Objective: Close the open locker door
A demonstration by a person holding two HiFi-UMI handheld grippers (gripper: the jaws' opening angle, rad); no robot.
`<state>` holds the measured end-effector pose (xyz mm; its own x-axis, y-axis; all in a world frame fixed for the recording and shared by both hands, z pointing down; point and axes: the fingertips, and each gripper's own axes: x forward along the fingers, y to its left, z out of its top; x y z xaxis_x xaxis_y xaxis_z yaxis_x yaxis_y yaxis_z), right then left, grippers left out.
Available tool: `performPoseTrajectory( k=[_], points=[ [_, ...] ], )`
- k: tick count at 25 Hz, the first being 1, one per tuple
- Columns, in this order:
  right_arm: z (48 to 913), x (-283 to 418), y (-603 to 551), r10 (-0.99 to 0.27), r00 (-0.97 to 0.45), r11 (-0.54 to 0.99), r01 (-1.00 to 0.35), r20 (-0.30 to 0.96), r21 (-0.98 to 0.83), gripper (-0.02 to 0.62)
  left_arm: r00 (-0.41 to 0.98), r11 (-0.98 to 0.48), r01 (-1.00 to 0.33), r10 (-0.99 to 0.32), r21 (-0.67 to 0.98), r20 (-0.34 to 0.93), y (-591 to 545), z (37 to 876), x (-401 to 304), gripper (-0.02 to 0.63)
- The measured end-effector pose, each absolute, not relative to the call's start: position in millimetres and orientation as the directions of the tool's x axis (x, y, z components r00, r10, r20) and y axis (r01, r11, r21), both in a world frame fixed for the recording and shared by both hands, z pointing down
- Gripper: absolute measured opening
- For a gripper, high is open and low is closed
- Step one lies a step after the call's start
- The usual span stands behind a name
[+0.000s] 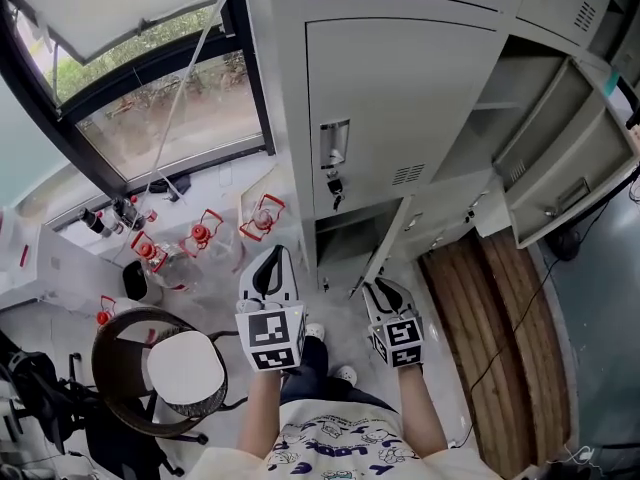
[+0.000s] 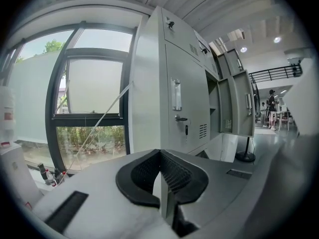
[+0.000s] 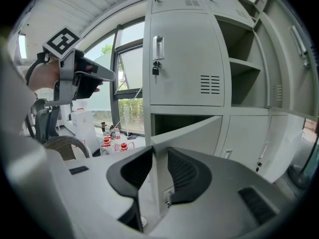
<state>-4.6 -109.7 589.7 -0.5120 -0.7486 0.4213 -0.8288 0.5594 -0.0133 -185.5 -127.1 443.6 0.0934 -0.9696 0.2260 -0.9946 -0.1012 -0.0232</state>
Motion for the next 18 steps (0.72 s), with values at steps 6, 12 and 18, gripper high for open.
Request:
performPoseTrajectory(
  k=[6,12,18],
  points=[
    [589.8,-17.9,-115.5,-0.747,-0.514,0.563,-0.827,0.42,-0.011,0.091,0.085,-0.091,-0.996,-0.97,-0.018,0.227,-129.5,444.6,-197.5,0.003],
    [590.0,-29.2,-121.9,-0.743,-0.52,0.569,-0.822,0.422,-0.013,0.089,0.075,-0.081,-0.997,-0.97,-0.016,0.233,-133.1,446.7,-207.7,0.003],
    [590.4,-39.7,-129.4,-0.736,-0.529,0.577,-0.816,0.422,-0.016,0.089,0.057,-0.062,-0.998,-0.971,-0.012,0.232,-137.3,447.0,-218.1,0.003]
  ],
)
